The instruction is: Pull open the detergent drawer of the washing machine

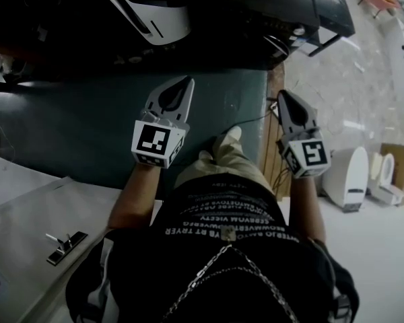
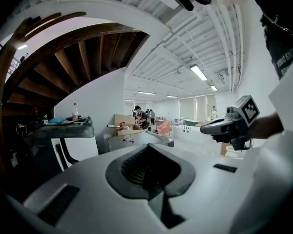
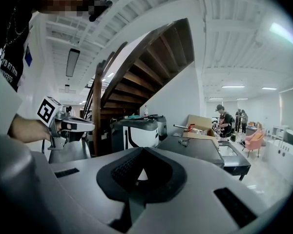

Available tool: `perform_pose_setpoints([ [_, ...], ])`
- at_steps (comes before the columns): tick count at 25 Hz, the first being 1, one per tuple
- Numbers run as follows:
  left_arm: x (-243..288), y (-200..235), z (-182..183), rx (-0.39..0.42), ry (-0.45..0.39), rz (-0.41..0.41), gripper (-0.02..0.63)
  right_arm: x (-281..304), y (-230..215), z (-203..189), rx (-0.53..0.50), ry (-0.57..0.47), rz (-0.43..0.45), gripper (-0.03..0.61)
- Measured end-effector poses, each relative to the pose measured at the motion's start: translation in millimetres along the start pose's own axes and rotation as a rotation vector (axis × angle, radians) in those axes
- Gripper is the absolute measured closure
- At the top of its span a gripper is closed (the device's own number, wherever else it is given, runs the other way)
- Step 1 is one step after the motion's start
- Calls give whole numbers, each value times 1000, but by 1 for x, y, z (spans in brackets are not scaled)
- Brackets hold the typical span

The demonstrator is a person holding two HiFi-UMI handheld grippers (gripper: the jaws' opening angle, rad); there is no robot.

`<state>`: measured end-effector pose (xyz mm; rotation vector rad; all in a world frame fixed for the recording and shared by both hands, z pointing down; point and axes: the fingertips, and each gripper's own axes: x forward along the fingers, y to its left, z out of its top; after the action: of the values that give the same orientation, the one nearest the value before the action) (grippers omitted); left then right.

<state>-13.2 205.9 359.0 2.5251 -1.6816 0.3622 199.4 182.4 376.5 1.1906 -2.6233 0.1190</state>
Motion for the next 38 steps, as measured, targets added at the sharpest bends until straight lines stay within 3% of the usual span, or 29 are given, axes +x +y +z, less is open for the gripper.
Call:
perform_pose_setpoints([
  [6,29,11,2,-34,7,4,610,27,-19,6,8,-11,11,577],
  [26,108,45,16,-29,34,46,609,91,-78,14,-4,14,69,577],
  [38,112,48,21,-46,51,123,609,115,-93,25,11,-5,157,577],
])
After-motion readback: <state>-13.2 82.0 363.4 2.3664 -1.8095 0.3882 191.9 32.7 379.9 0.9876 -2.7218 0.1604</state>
